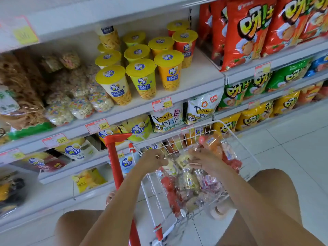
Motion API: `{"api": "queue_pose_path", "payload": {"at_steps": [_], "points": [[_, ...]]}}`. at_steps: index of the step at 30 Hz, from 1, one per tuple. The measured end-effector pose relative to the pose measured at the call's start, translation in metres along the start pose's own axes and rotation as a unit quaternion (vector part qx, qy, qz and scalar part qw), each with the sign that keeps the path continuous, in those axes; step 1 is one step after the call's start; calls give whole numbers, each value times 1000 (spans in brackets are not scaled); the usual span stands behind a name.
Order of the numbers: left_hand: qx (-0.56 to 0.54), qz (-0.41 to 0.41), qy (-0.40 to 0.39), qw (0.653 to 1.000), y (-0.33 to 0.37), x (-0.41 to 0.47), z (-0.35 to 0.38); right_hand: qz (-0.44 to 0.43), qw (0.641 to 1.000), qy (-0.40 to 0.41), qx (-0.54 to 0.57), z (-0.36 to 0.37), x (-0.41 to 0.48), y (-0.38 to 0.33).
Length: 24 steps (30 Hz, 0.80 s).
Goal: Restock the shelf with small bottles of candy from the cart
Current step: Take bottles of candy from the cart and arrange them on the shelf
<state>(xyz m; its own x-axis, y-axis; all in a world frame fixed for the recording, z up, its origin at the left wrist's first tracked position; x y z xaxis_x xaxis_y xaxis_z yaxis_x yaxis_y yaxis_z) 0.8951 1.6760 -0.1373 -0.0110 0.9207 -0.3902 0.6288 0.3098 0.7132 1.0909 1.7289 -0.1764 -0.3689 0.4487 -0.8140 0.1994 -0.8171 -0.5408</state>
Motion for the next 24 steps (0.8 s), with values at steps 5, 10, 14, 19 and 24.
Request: {"api": "queue_pose_path", "payload": {"at_steps": [5, 10, 14, 19, 24], "points": [[-261, 83, 94, 957, 39, -52, -74, -93, 987, 21, -133, 48, -67, -77], [-446, 162, 163, 865, 63, -94, -136, -208, 963, 42, -164, 113, -139, -135], [-391, 182, 285, 856, 76, -135, -187, -269, 948, 32, -164, 164, -185, -163], [-236, 233, 435, 837, 86, -190, -272, -318, 933, -114, -124, 240, -229, -197], [-146, 277, 565, 764, 103, -243, -373, -411, 887, -158, -138, 316, -262, -249]]}}
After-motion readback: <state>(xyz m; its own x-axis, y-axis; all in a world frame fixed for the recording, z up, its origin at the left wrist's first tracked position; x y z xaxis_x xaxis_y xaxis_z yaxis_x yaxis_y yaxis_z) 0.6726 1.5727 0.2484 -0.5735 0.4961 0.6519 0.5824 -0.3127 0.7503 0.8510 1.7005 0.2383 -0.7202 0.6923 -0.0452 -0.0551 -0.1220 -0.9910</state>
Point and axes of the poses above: each hand's wrist, its own x-axis towards the middle knuckle, its own z-axis out of the palm, y = z × x, the point moved 5 cm from there along x, towards the middle knuckle, and after that the axes turned 14 degrees about z, right-handed, at the moved point
